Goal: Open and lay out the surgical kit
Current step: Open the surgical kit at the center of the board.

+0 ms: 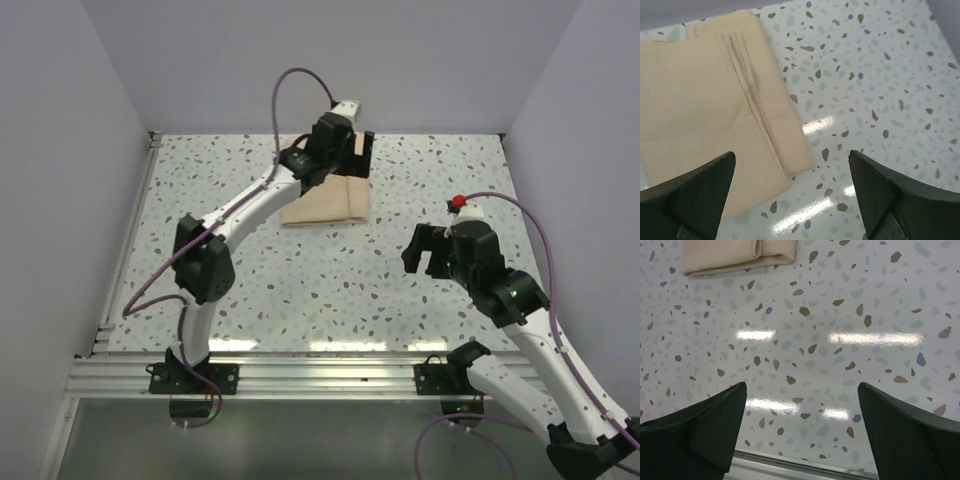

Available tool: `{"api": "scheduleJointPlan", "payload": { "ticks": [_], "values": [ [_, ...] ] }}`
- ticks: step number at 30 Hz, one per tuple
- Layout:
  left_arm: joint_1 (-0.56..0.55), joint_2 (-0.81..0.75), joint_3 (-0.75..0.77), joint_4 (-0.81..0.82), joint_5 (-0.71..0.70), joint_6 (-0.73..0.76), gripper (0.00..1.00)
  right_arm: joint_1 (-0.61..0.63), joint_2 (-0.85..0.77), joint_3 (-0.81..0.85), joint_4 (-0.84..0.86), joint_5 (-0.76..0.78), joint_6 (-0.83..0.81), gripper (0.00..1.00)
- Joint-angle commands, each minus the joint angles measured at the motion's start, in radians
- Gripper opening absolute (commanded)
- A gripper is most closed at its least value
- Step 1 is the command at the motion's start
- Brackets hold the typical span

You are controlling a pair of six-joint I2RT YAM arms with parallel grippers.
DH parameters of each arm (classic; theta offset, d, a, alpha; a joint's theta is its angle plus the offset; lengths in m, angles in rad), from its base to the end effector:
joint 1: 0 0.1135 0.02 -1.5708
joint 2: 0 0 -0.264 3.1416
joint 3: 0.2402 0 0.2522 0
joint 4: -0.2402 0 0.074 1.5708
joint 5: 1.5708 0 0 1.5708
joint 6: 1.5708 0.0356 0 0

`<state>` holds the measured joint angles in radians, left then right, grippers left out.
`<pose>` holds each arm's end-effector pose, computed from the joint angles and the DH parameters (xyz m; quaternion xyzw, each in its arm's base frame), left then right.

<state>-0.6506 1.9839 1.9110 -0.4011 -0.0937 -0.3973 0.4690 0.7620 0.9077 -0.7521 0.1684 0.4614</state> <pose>0.3776 -0.2832 0.3473 0.0835 0.8487 -0.2259 0.4709 0.1386 0.0635 0.3285 0.0357 0.8830 0.1407 0.4464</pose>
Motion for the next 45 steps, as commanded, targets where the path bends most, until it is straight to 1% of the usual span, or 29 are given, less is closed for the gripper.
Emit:
{"api": "scheduleJointPlan", "payload": {
  "ticks": [1,2,3,4,7,10,15,19,26,30,31,32,34,35,37,38,39,40,42,45],
  "values": [
    [-0.069,0.186,0.196,-0.304,-0.340,0.086,1.00,-0.001,-0.024,0.017,-0.082,0.068,-0.009,0.97],
    [-0.075,0.220,0.268,-0.335,-0.368,0.056,1.00,-0.003,-0.030,0.013,-0.087,0.063,-0.001,0.97],
    [-0.076,0.249,0.296,-0.379,-0.408,0.040,1.00,-0.003,-0.050,0.008,-0.092,0.056,0.002,0.97],
    [-0.075,0.286,0.310,-0.387,-0.416,0.034,1.00,-0.003,-0.061,-0.001,-0.093,0.054,0.002,0.97],
    [-0.087,0.331,0.310,-0.395,-0.449,0.037,1.00,-0.003,-0.092,-0.007,-0.118,0.074,0.003,0.97],
    [-0.106,0.358,0.275,-0.395,-0.492,0.038,1.00,-0.003,-0.099,0.002,-0.121,0.072,0.003,0.97],
    [-0.107,0.368,0.198,-0.335,-0.454,0.038,1.00,-0.003,-0.066,0.010,-0.118,0.074,-0.009,0.97],
    [-0.107,0.386,0.206,-0.323,-0.429,0.041,0.99,-0.001,-0.047,0.008,-0.115,0.074,-0.017,0.97],
    [-0.150,0.417,0.243,-0.294,-0.400,0.077,0.92,-0.001,-0.043,-0.012,-0.104,0.072,-0.013,0.97],
    [-0.175,0.440,0.264,-0.300,-0.414,0.086,0.88,-0.001,-0.044,-0.015,-0.104,0.079,-0.013,0.97],
    [-0.176,0.450,0.270,-0.308,-0.417,0.078,0.86,-0.003,-0.044,-0.015,-0.104,0.082,-0.013,0.97],
    [-0.175,0.455,0.272,-0.317,-0.423,0.078,0.81,-0.003,-0.047,-0.015,-0.104,0.082,-0.013,0.97],
    [-0.175,0.461,0.272,-0.327,-0.437,0.072,0.75,-0.003,-0.049,-0.016,-0.104,0.080,-0.012,0.97],
    [-0.176,0.463,0.272,-0.334,-0.449,0.072,0.70,-0.003,-0.050,-0.018,-0.102,0.082,-0.012,0.97],
    [-0.175,0.461,0.270,-0.335,-0.454,0.071,0.65,-0.001,-0.052,-0.020,-0.099,0.082,-0.012,0.97],
    [-0.176,0.463,0.272,-0.338,-0.457,0.071,0.56,-0.001,-0.052,-0.021,-0.099,0.082,-0.012,0.97],
    [-0.175,0.458,0.273,-0.340,-0.460,0.069,0.53,-0.001,-0.052,-0.023,-0.098,0.080,-0.012,0.97],
    [-0.176,0.458,0.270,-0.340,-0.462,0.069,0.47,-0.001,-0.049,-0.024,-0.096,0.080,-0.012,0.97],
    [-0.176,0.452,0.273,-0.344,-0.466,0.071,0.43,-0.001,-0.049,-0.027,-0.089,0.079,-0.012,0.97],
    [-0.176,0.435,0.278,-0.351,-0.492,0.075,0.42,-0.003,-0.040,-0.029,-0.087,0.072,-0.012,0.97]
  ]
}}
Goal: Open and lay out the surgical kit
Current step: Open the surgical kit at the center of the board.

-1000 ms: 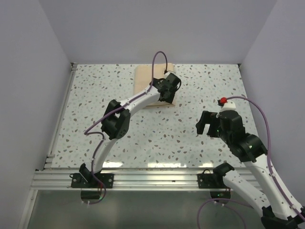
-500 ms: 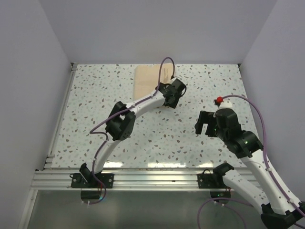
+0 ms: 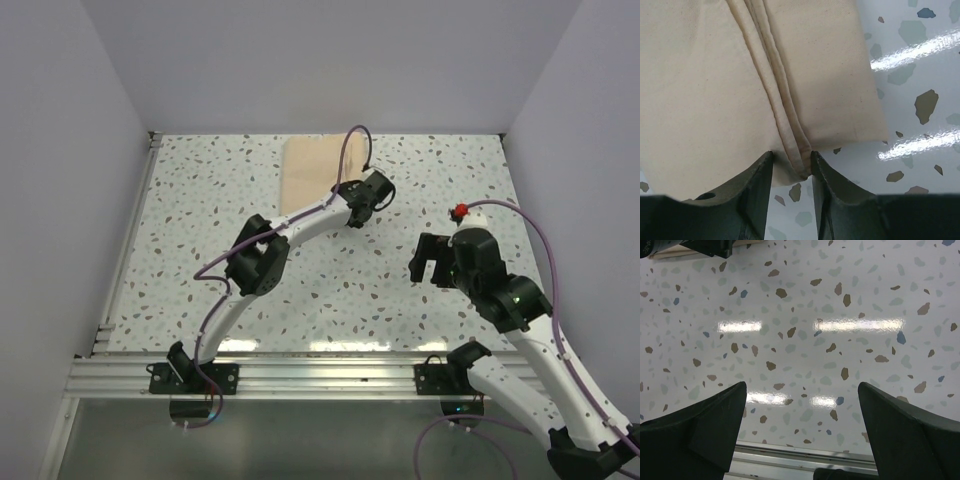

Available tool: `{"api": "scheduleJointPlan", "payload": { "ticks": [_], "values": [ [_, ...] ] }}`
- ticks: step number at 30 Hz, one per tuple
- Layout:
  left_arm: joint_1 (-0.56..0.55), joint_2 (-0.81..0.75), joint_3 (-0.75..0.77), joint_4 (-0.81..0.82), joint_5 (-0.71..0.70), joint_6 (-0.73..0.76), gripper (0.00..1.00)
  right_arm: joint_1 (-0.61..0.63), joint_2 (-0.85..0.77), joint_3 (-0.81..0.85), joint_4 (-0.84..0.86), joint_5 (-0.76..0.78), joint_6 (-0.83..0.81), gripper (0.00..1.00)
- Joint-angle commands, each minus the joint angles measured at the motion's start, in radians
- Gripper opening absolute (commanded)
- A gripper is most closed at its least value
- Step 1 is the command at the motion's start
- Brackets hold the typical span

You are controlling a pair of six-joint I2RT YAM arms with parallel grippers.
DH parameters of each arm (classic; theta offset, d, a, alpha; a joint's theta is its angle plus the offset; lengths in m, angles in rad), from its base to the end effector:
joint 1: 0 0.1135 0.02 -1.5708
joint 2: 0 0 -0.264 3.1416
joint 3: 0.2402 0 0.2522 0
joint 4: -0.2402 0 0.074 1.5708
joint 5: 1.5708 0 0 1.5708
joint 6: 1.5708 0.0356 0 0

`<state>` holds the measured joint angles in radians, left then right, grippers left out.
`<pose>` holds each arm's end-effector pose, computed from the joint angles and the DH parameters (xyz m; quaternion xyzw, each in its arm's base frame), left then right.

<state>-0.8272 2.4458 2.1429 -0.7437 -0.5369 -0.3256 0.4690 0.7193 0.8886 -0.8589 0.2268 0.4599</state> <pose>0.3699 -0.3753 0.1764 0.1645 0.9192 0.0786 0.3491 0.1255 0.0546 0.3187 0.0442 0.8989 0.0983 0.4247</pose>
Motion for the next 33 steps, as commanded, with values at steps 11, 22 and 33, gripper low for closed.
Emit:
{"api": "scheduleJointPlan", "payload": {
  "ticks": [11,22,33],
  "values": [
    [0.003,-0.059,0.063,-0.003,-0.061,0.034,0.00,-0.001,0.003,-0.016,0.031,0.009,-0.009,0.97],
    [0.242,-0.384,-0.137,0.073,0.011,-0.016,0.00,-0.003,0.075,0.006,0.049,0.013,-0.024,0.97],
    [0.574,-0.771,-0.697,0.199,0.054,-0.058,0.12,0.002,0.526,0.307,0.182,-0.073,-0.083,0.96]
  ]
}}
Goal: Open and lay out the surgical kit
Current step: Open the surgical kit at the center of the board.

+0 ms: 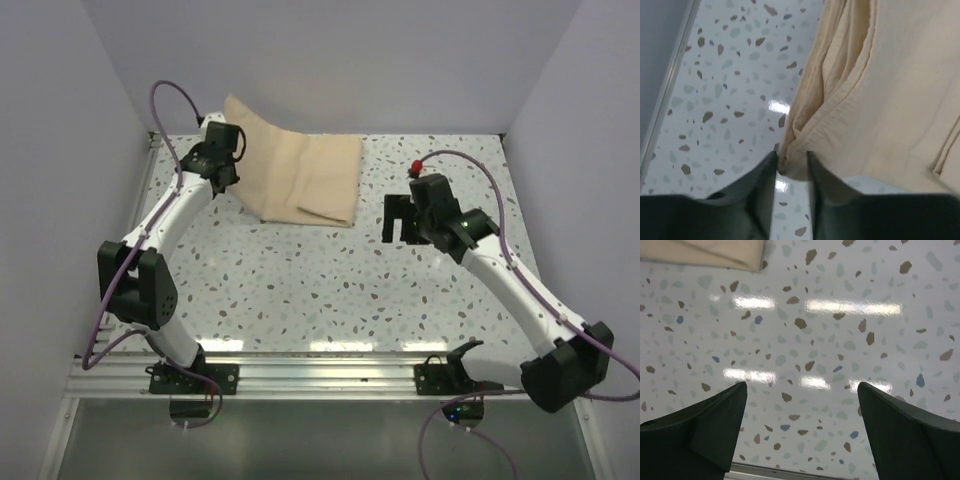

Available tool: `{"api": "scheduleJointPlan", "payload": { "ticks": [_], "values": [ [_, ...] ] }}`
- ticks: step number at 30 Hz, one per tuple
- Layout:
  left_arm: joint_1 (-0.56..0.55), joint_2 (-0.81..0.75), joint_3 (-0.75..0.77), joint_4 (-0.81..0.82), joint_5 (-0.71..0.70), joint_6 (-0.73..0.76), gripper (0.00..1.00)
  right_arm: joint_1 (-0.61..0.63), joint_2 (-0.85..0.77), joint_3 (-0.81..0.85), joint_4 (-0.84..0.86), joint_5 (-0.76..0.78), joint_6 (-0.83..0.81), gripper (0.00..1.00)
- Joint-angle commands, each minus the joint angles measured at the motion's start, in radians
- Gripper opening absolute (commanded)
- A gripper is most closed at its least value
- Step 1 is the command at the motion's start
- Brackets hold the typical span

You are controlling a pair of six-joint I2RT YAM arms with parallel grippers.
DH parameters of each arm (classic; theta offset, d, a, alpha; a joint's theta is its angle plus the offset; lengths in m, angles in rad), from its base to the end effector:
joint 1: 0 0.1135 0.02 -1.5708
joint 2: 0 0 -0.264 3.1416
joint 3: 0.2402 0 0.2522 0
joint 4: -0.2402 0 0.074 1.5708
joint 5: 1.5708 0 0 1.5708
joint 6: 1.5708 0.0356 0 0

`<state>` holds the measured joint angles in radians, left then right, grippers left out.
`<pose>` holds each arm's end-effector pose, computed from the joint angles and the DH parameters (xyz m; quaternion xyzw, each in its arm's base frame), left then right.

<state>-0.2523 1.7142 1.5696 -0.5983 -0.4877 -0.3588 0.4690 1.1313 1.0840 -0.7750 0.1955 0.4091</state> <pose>0.3784 -0.0803 0.3275 -0.1443 0.8820 0.0934 0.4387 0.2077 0.0975 0.3210 0.0079 0.9270 0.0724 0.3679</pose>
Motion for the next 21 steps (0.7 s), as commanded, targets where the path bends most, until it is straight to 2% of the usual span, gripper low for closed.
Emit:
{"api": "scheduleJointPlan", "payload": {
  "ticks": [1,2,3,7,8,12,19,21],
  "values": [
    [0.011,-0.048,-0.150,0.058,0.006,-0.031,0.45,0.002,0.157,0.147,0.095,-0.065,-0.027,0.96],
    [0.030,-0.062,-0.195,0.058,0.014,-0.037,0.77,0.002,0.265,0.228,0.088,-0.077,-0.021,0.98],
    [0.036,-0.064,-0.212,0.055,0.026,-0.037,0.99,0.000,0.316,0.273,0.079,-0.093,-0.015,0.98],
    [0.042,-0.065,-0.273,0.026,0.057,-0.039,0.99,0.016,0.614,0.541,-0.039,-0.148,0.008,0.98],
    [0.042,-0.077,-0.310,0.035,0.061,-0.039,0.99,0.029,0.725,0.665,-0.065,-0.149,0.010,0.98],
    [0.048,-0.108,-0.364,0.087,0.073,-0.008,1.00,0.086,0.922,0.924,-0.104,-0.180,-0.016,0.98],
    [0.051,-0.110,-0.382,0.100,0.213,-0.035,0.99,0.161,1.240,1.328,-0.161,-0.229,0.029,0.98],
    [0.051,-0.114,-0.410,0.114,0.236,-0.034,1.00,0.175,1.286,1.367,-0.159,-0.216,0.037,0.98]
  ]
}}
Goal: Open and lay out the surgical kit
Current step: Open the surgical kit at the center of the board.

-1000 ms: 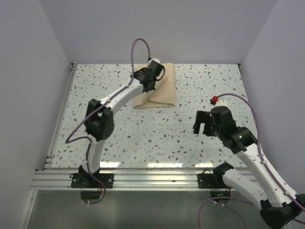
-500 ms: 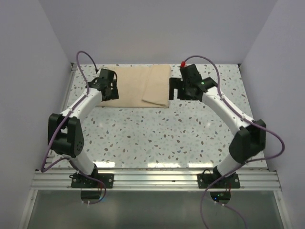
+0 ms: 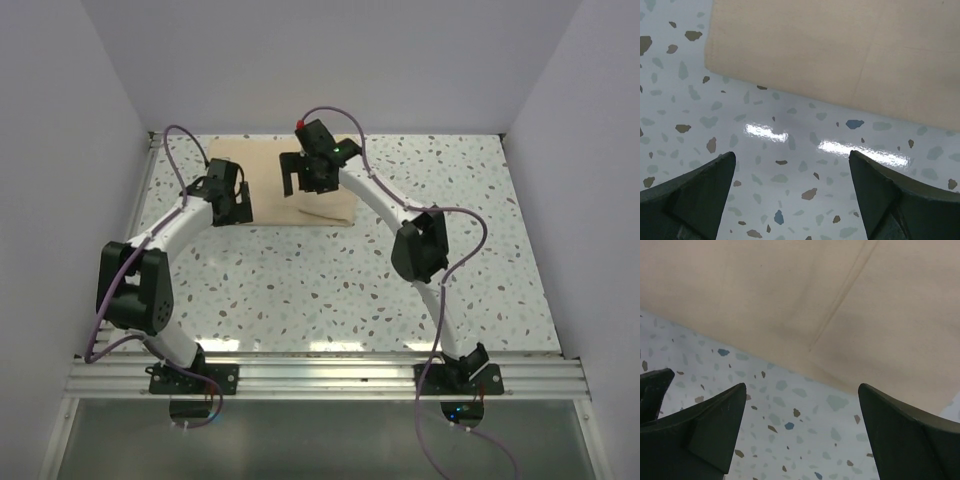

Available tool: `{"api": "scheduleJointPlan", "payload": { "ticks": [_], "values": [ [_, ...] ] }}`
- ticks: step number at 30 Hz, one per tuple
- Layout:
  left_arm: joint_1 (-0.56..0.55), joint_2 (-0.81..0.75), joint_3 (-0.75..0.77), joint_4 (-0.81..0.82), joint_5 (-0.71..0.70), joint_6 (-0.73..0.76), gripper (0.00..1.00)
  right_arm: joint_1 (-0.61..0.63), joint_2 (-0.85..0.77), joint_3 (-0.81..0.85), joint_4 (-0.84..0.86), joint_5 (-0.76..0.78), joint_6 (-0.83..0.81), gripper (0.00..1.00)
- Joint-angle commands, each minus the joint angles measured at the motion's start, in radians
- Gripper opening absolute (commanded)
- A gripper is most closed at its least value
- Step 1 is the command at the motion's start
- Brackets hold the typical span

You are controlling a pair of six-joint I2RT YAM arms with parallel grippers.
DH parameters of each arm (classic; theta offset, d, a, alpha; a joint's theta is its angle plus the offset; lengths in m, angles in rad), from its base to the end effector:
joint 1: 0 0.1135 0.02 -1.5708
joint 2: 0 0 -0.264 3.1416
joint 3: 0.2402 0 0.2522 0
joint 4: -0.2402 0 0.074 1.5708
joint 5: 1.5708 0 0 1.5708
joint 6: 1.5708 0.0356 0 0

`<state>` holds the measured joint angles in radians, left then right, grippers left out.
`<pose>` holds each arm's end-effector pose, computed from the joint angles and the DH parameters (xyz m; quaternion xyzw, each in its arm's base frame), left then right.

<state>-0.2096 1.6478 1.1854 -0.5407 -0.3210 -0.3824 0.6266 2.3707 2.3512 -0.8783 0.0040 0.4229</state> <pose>0.3391 -0.0606 0.2303 -0.1264 0.9403 0.0661 0.3092 0.4243 0.3070 0.2670 -0.0953 0.9391 0.1638 0.2867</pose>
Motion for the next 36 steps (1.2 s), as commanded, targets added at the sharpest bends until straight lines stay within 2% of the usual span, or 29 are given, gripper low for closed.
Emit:
{"api": "scheduleJointPlan", "payload": {
  "ticks": [1,8,15,17,18,19,20,21,23,24,27,31,33,36],
  "values": [
    [0.009,-0.051,-0.035,0.061,0.085,-0.010,0.99,0.031,0.070,0.106,-0.036,-0.018,0.025,0.97],
    [0.007,-0.088,-0.121,0.073,0.129,0.002,0.99,0.064,0.151,0.123,0.004,0.094,0.040,0.92],
    [0.010,-0.144,-0.187,0.076,0.151,0.025,0.99,0.067,0.209,0.128,0.033,0.217,0.047,0.81],
    [0.009,-0.154,-0.202,0.071,0.152,0.031,0.99,0.065,0.220,0.143,0.044,0.237,0.048,0.73],
    [0.009,-0.157,-0.207,0.073,0.154,0.037,1.00,0.067,0.225,0.149,0.044,0.243,0.050,0.68],
    [0.010,-0.161,-0.211,0.073,0.155,0.039,0.99,0.065,0.229,0.155,0.047,0.249,0.054,0.56],
    [0.010,-0.164,-0.217,0.071,0.154,0.043,0.99,0.065,0.229,0.155,0.050,0.258,0.056,0.51],
    [0.009,-0.166,-0.221,0.071,0.154,0.045,0.99,0.067,0.229,0.155,0.052,0.261,0.059,0.36],
    [0.009,-0.172,-0.225,0.067,0.155,0.050,0.99,0.065,0.210,0.148,0.059,0.266,0.065,0.24],
    [0.010,-0.174,-0.227,0.067,0.154,0.050,0.99,0.065,0.200,0.140,0.061,0.267,0.071,0.14],
    [0.009,-0.178,-0.228,0.062,0.158,0.050,0.99,0.064,0.141,0.109,0.075,0.271,0.076,0.00],
    [0.009,-0.184,-0.208,0.050,0.161,0.045,0.99,0.056,0.024,0.053,0.075,0.341,0.065,0.00],
    [0.010,-0.186,-0.196,0.041,0.161,0.045,1.00,0.047,-0.085,0.002,0.079,0.385,0.068,0.00],
    [0.010,-0.187,-0.173,0.028,0.157,0.046,0.99,0.006,-0.243,-0.177,0.091,0.468,0.079,0.00]
  ]
}}
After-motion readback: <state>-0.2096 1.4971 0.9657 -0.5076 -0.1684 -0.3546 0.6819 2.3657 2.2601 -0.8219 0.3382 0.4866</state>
